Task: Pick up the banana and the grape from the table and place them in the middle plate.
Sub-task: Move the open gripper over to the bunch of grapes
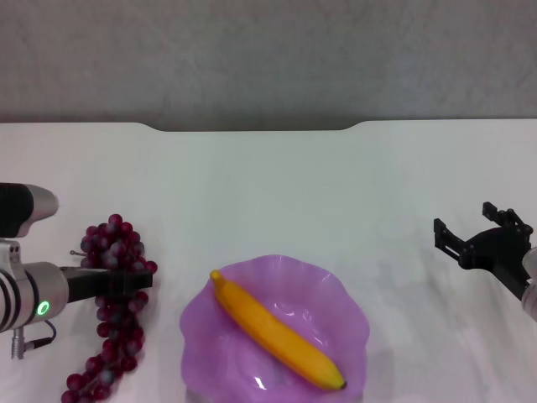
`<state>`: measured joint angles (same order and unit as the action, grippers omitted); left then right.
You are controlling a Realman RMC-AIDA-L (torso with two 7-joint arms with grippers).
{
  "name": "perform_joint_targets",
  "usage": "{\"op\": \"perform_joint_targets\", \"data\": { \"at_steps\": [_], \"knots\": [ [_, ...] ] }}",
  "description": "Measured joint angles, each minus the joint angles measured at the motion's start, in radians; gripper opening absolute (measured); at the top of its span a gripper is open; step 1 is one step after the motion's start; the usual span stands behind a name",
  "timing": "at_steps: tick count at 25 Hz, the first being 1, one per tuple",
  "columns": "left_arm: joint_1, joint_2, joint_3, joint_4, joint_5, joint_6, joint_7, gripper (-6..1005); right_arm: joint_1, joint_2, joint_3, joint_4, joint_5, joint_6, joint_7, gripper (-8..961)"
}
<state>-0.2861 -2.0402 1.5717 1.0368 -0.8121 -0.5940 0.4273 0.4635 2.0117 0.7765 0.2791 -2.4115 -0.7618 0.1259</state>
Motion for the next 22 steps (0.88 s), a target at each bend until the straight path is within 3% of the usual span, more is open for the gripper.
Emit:
{"op": "perform_joint_targets", "data": {
  "at_steps": [18, 22],
  "knots": [
    [-0.032, -0.001, 0.003, -0.087, -0.022, 0.093, 0.013, 851, 0.000, 0.001, -0.002, 0.005, -0.002, -0.010, 0.000, 883],
    [-0.042, -0.002, 0.002, -0.115, -0.021, 0.115, 0.016, 731, 0.000, 0.001, -0.002, 0.006, -0.002, -0.010, 0.000, 883]
  ]
}}
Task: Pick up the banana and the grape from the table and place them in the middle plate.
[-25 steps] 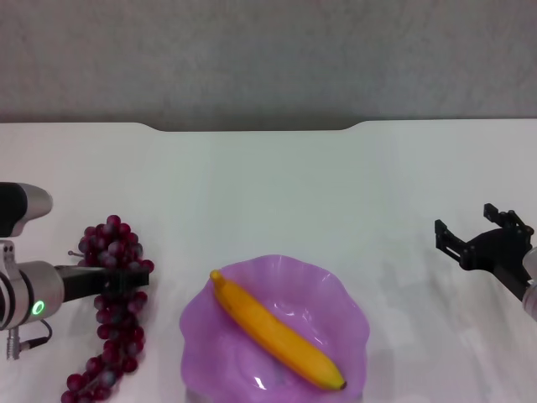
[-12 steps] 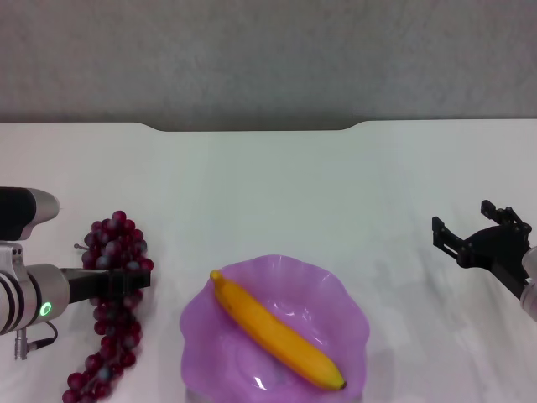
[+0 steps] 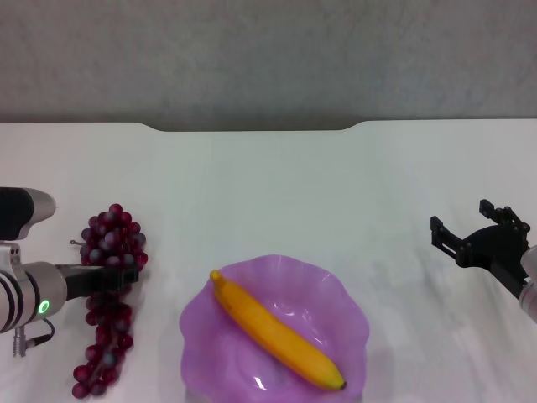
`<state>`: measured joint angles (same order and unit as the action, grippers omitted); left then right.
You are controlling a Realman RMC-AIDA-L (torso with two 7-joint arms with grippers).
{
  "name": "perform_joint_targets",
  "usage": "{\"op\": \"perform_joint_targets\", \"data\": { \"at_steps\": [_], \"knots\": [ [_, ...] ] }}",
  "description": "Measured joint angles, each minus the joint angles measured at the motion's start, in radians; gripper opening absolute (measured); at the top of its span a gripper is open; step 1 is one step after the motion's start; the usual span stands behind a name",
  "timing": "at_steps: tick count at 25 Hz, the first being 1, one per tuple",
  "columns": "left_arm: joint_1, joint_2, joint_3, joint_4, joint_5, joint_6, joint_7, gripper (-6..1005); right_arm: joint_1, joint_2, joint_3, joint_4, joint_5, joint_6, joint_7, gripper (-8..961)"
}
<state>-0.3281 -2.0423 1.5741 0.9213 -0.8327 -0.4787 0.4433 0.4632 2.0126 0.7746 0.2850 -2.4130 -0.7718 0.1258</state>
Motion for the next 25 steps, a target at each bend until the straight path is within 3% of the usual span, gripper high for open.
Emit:
{"op": "perform_joint_targets", "data": {
  "at_steps": [13, 25],
  "knots": [
    [0.005, 0.000, 0.017, 0.003, -0.019, 0.030, 0.027, 546, -0.002, 0.000, -0.001, 0.000, 0.000, 0.000, 0.000, 883],
    [0.028, 0.002, 0.040, 0.000, -0.164, 0.098, 0.156, 449, -0.005, 0.000, -0.002, 0.000, 0.000, 0.000, -0.001, 883]
  ]
}}
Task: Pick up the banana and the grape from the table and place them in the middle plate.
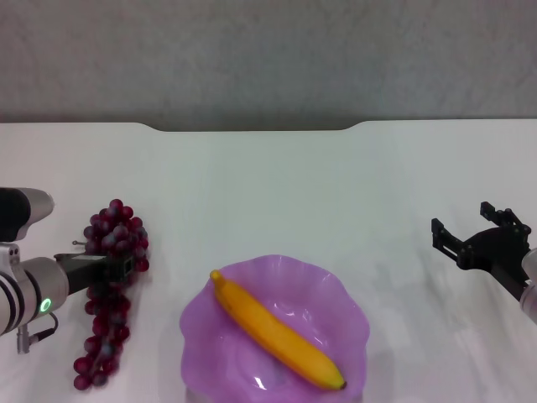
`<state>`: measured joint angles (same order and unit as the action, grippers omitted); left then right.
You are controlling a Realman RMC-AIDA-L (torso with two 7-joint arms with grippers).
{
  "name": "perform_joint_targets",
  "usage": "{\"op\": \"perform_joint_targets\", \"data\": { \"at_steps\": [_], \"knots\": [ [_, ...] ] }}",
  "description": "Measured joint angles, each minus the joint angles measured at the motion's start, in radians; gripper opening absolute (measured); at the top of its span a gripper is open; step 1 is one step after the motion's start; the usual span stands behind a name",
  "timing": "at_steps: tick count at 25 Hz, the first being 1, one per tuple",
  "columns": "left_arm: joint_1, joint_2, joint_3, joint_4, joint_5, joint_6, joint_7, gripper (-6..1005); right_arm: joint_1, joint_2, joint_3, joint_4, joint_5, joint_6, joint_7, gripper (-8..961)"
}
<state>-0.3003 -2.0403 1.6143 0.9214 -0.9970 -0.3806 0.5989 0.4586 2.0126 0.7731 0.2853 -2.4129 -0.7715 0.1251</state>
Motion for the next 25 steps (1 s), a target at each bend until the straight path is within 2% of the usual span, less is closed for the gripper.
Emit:
{"op": "perform_joint_targets", "data": {
  "at_steps": [5, 10, 17, 25],
  "knots": [
    [0.004, 0.000, 0.002, -0.003, 0.000, 0.019, 0.001, 347, 0.001, 0.000, 0.000, 0.001, 0.000, 0.000, 0.000, 883],
    [0.011, -0.001, 0.019, -0.002, 0.000, 0.043, 0.001, 297, -0.002, 0.000, 0.000, 0.001, 0.000, 0.000, -0.001, 883],
    [0.027, 0.000, 0.051, 0.011, -0.013, 0.084, 0.002, 278, -0.002, 0.000, -0.002, 0.002, 0.000, 0.000, -0.001, 882],
    [0.121, 0.003, 0.170, 0.109, -0.027, 0.259, 0.012, 264, -0.003, 0.000, -0.004, 0.002, 0.000, 0.000, -0.001, 882]
  ]
}}
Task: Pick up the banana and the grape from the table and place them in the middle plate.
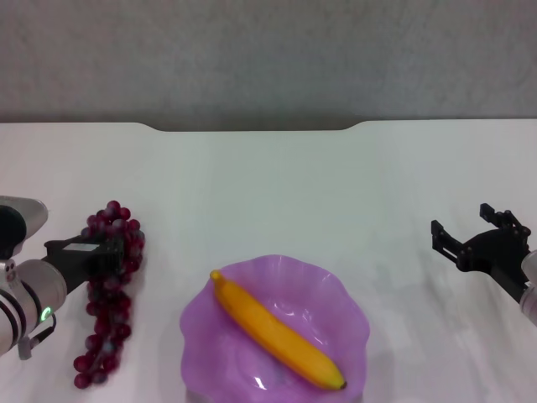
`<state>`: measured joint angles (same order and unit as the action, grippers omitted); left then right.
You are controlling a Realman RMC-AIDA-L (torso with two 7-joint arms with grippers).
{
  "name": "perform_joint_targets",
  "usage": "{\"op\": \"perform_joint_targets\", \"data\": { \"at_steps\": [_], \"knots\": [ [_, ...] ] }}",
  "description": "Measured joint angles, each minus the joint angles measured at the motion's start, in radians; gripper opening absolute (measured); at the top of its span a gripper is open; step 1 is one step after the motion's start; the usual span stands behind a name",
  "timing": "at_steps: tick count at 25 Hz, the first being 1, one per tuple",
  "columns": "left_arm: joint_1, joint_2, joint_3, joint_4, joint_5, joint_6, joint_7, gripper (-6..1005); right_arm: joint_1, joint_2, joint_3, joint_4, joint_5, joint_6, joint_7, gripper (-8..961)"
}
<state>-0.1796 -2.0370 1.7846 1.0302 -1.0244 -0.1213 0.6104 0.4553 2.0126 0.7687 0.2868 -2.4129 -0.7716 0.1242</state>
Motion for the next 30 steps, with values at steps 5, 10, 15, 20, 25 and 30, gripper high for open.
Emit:
{"op": "perform_joint_targets", "data": {
  "at_steps": [5, 10, 15, 20, 25, 30],
  "knots": [
    [0.021, 0.002, 0.030, 0.046, -0.009, 0.024, 0.000, 228, 0.000, 0.000, -0.003, -0.001, 0.000, -0.001, 0.000, 882],
    [0.041, 0.004, 0.034, 0.099, -0.008, 0.021, 0.000, 188, 0.000, 0.000, -0.004, -0.002, 0.000, -0.001, 0.000, 882],
    [0.045, 0.004, 0.034, 0.104, -0.007, 0.017, 0.000, 153, 0.000, 0.000, -0.005, -0.001, 0.000, -0.002, 0.000, 882],
    [0.068, 0.005, 0.034, 0.141, -0.004, 0.023, 0.006, 149, 0.000, 0.000, -0.005, -0.003, 0.000, -0.002, 0.000, 882],
    [0.092, 0.005, 0.031, 0.189, -0.007, 0.024, 0.034, 144, 0.001, 0.000, -0.005, -0.006, 0.000, -0.002, 0.000, 882],
    [0.116, 0.005, 0.028, 0.236, -0.005, 0.032, 0.051, 140, 0.000, 0.000, -0.006, -0.007, 0.000, -0.001, 0.000, 882]
  ]
}}
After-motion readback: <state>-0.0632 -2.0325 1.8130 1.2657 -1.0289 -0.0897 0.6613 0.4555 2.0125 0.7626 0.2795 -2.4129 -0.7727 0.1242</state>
